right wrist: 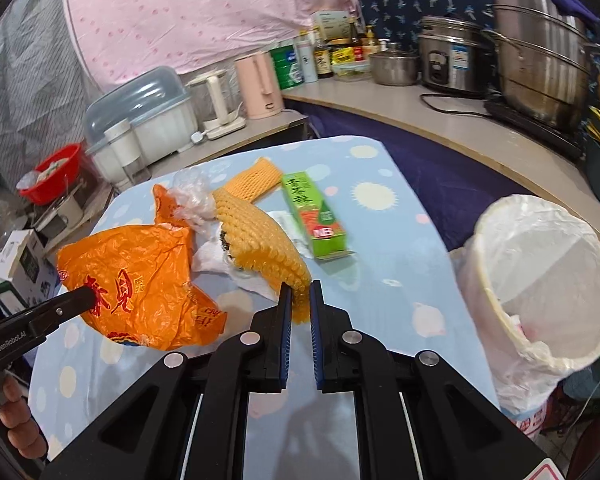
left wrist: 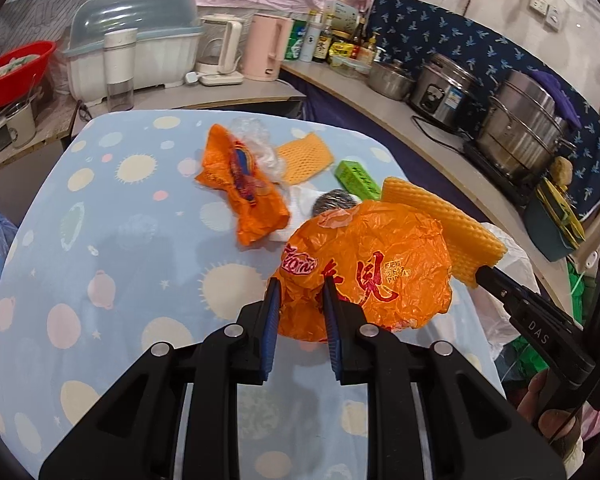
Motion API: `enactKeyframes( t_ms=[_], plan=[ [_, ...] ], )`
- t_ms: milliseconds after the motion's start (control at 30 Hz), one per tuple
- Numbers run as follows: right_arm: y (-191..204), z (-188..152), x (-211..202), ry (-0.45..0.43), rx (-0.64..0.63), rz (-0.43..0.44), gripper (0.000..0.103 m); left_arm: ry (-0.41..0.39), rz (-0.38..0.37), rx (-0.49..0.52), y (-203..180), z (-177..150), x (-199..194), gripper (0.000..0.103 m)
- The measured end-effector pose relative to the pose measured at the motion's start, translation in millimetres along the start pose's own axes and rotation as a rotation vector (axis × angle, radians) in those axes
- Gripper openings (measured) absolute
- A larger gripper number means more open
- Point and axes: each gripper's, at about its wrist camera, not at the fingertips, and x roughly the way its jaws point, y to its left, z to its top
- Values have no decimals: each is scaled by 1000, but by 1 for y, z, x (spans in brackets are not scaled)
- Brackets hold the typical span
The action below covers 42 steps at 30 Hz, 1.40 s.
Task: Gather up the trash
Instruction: 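Grasp the orange bag with the left tool while the right tool grasps a yellow foam net, then carry the orange bag and foam net over the bin and open both tools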
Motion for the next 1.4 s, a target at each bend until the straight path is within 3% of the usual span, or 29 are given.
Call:
enactKeyframes(
  t_ms=[367, 733, 1067, 1400],
  plan=[
    [-78, -8, -48, -63, 126, -97, 8, -16, -69, 108, -75, -3, -12, 20],
    [-174, -24, -86, -102, 255, -220, 8, -38, -163, 230, -181, 7, -5, 20],
    [-239, -39, -87, -78, 335, -294, 8, -1, -198, 316, -269, 9, 36, 20],
    [-275, -44, -66, -36, 386, -325, 8, 56, -181, 343, -313, 3, 87, 21]
  ],
)
